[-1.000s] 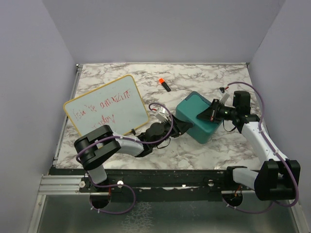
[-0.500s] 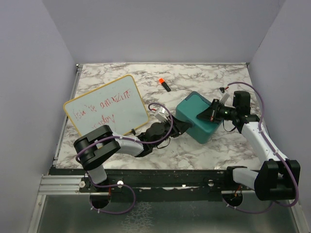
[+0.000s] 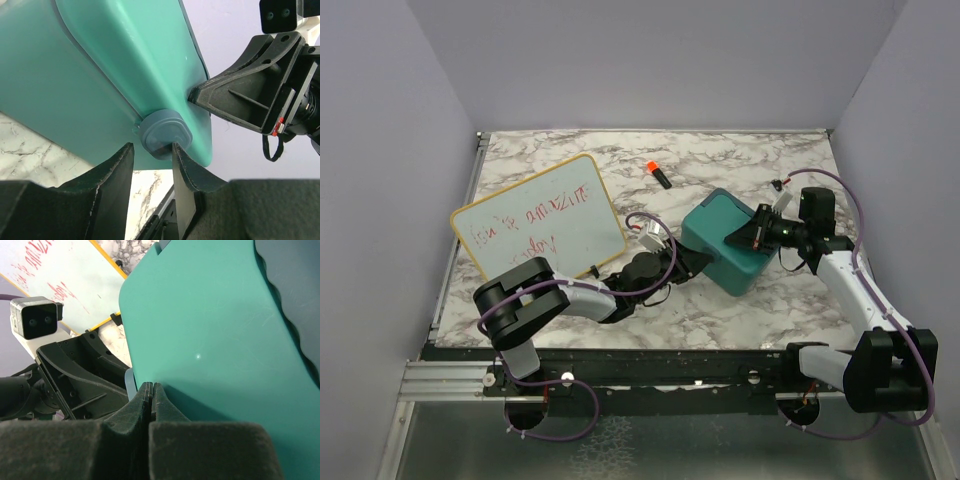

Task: Organize the medicine kit
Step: Close the medicine box at the center of the board.

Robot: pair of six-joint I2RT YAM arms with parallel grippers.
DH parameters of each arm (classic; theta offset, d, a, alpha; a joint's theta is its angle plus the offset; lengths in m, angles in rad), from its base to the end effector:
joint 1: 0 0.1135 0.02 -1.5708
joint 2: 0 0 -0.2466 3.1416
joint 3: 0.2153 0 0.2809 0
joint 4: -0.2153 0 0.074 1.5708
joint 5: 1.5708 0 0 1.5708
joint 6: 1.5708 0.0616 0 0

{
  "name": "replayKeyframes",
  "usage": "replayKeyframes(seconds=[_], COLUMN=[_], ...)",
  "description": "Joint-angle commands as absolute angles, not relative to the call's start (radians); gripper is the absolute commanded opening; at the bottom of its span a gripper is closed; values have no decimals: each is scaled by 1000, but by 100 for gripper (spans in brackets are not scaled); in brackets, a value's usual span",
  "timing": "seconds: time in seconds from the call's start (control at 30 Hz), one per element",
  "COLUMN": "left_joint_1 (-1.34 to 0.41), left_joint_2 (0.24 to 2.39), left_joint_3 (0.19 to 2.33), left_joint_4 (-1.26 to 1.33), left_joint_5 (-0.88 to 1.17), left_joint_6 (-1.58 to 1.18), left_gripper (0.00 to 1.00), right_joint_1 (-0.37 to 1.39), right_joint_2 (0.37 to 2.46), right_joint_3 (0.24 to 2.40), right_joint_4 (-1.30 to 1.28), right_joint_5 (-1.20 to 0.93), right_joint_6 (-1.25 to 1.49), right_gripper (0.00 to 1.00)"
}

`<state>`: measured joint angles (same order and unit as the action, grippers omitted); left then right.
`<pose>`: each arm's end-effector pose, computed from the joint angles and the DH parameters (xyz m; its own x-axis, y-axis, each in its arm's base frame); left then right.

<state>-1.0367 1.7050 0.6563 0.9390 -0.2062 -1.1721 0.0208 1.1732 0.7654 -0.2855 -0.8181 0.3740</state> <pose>0.2019 -0.3167 0.1353 -0.7026 -0.5840 -0.4065 0.2355 0.3483 -0.9073 0.2885 0.0510 0.2129 -0.8050 0.2331 -0.5456 -0.3022 0.6302 0.7152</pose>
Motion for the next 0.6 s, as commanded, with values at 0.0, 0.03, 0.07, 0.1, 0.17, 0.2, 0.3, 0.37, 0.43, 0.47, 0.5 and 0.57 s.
replayKeyframes(seconds=[0.0,0.03,0.07,0.1,0.17,0.2,0.3,0.37,0.43,0.47,0.5,0.57], left_joint_1=[-1043,-1043,-1043,-1043,-1043,-1043,-1043,-1043,-1043,-1043,-1043,-1043], left_joint_2=[1723,1724,1725,1726,1726,1726,1726,1722,1719,1717,1717,1717], left_joint_3=[680,680,678,678,678,678,675,672,671,672,672,670], left_joint_4=[914,911,908,906,898,893,879,869,857,850,845,837], left_joint_5=[-232,-232,-232,-232,-233,-233,-232,-234,-238,-238,-239,-238], left_joint_6=[-1171,-1173,-1175,-1176,-1175,-1175,-1180,-1179,-1178,-1177,-1177,-1178], left_gripper=[37,37,37,37,36,36,36,36,35,35,35,35], right_joint_1=[31,31,31,31,31,31,31,31,31,31,31,31], right_joint_2=[1208,1208,1208,1207,1208,1208,1207,1207,1207,1207,1207,1210], right_joint_3=[710,711,710,711,710,710,712,712,712,712,712,713], right_joint_4=[-382,-381,-382,-382,-382,-381,-381,-383,-384,-384,-383,-382], right_joint_5=[-756,-756,-756,-756,-756,-756,-756,-756,-756,-755,-756,-756], right_joint_6=[345,345,345,345,345,345,345,345,344,343,344,345], right_gripper=[1,1,1,1,1,1,1,1,1,1,1,1])
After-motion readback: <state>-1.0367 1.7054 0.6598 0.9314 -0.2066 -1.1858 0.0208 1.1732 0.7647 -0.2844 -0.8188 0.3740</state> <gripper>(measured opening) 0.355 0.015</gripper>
